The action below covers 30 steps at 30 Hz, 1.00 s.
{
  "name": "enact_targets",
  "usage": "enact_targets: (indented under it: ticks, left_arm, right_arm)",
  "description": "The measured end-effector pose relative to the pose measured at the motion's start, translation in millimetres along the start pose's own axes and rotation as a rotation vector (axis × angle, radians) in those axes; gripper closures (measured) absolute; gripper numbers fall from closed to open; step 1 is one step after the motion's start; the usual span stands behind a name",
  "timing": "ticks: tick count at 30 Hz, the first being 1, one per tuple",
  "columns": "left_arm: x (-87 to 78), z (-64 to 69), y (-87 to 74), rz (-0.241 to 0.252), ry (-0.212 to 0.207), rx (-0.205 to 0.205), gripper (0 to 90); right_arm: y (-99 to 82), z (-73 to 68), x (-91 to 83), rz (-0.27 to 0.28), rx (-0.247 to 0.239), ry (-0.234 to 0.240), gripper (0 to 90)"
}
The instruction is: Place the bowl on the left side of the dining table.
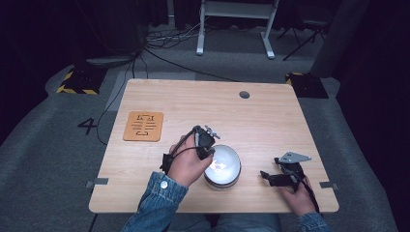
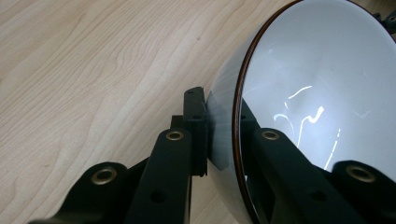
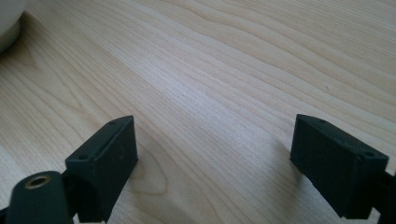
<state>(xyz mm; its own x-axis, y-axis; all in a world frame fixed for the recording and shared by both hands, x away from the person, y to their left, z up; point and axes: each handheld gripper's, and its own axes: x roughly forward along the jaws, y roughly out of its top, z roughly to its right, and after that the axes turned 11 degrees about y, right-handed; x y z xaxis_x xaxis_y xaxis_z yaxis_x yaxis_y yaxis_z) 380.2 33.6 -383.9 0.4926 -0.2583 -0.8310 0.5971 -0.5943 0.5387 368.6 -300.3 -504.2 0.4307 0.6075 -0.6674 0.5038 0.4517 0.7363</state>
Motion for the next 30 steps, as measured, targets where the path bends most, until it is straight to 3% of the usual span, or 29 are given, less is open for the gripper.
enact_targets:
  ticks: [2, 17, 30]
  left_arm:
    - [-1.9, -0.6, 0.4, -0.01, -0.025, -0.007, 82.1]
    - [-31.8, -8.5, 8.1, 0.015, -0.013, 0.002, 81.9]
    - [-45.0, -20.0, 12.5, 0.046, -0.014, -0.029, 81.9]
  right_arm:
    - [0.0, 0.0, 0.0, 0.0, 0.0, 0.0, 14.5]
    - [0.0, 0.0, 0.0, 0.0, 0.0, 0.0, 14.5]
    - [0.0, 0.0, 0.0, 0.0, 0.0, 0.0, 14.5]
